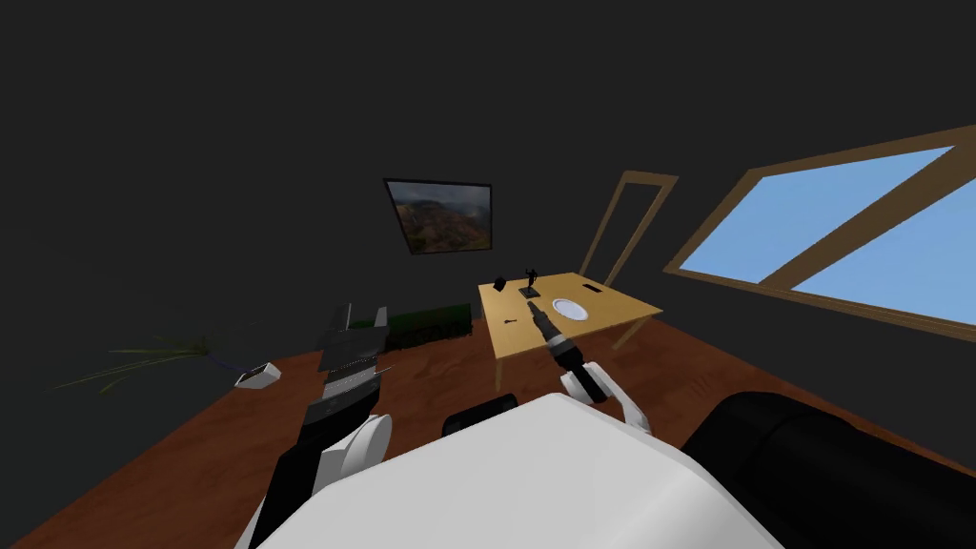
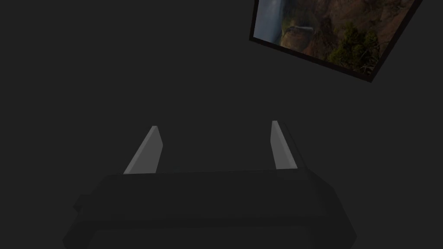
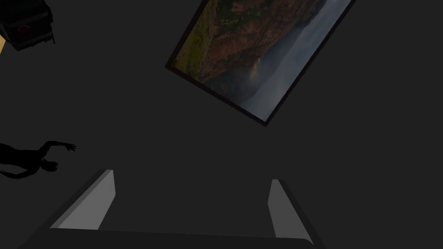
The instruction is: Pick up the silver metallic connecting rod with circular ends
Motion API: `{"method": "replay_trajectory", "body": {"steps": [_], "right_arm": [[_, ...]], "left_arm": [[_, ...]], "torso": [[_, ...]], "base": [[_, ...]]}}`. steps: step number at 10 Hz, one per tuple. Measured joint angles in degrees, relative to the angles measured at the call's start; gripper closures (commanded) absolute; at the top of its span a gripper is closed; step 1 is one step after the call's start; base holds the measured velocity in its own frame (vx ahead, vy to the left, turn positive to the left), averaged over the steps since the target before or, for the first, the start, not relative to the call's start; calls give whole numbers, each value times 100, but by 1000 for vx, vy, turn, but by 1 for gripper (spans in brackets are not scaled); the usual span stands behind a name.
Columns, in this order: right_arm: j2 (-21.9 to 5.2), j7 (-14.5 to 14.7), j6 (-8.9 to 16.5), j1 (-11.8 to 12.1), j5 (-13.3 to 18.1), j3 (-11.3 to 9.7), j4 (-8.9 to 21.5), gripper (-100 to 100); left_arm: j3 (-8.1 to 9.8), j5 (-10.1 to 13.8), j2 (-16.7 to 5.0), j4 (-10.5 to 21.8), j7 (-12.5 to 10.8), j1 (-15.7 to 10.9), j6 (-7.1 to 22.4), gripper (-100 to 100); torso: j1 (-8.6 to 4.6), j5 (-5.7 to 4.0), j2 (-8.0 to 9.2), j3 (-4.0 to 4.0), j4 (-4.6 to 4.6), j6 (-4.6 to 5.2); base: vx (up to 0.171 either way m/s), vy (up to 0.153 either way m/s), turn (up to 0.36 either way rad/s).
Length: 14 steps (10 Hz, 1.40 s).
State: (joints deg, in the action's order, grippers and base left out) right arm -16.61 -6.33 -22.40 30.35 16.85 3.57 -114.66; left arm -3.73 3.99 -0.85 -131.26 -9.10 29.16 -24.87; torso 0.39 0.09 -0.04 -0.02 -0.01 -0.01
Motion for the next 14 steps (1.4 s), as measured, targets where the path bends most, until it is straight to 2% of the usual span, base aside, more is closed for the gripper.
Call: {"method": "replay_trajectory", "body": {"steps": [2,3,4,5,6,7,11,12,14], "right_arm": [[-208,39,48,131,272,111,198,-100],[-346,95,125,88,467,167,426,-100],[-441,111,200,119,611,202,507,-100],[-579,121,220,254,775,286,597,-100],[-670,123,228,219,887,330,769,-100],[-707,187,273,326,1081,339,835,-100],[-1031,213,276,318,1485,502,1372,-100],[-1141,238,313,394,1641,535,1493,-100],[-1305,284,453,394,1973,521,1710,-100]], "left_arm": [[0,0,0,0,0,0,0,0],[0,0,0,0,0,0,0,0],[1,0,0,0,0,1,0,0],[0,0,0,0,0,0,0,0],[1,0,0,0,0,1,0,0],[0,0,0,0,0,0,0,0],[1,0,-1,0,0,1,0,0],[1,0,-1,0,0,0,0,0],[1,0,0,0,0,0,0,0]], "torso": [[1,1,1,0,0,0],[11,3,-6,-3,-1,-2],[-1,2,-4,-2,-1,3],[-4,0,-1,0,0,1],[-12,-1,1,1,1,3],[-7,-1,3,2,1,0],[-20,-3,1,0,0,4],[-17,-2,-1,0,1,1],[-8,0,-3,-2,0,-1]], "base": [[28,127,209],[36,97,81],[30,94,178],[21,71,77],[21,86,204],[31,73,82],[30,54,121],[36,65,93],[39,81,157]]}}
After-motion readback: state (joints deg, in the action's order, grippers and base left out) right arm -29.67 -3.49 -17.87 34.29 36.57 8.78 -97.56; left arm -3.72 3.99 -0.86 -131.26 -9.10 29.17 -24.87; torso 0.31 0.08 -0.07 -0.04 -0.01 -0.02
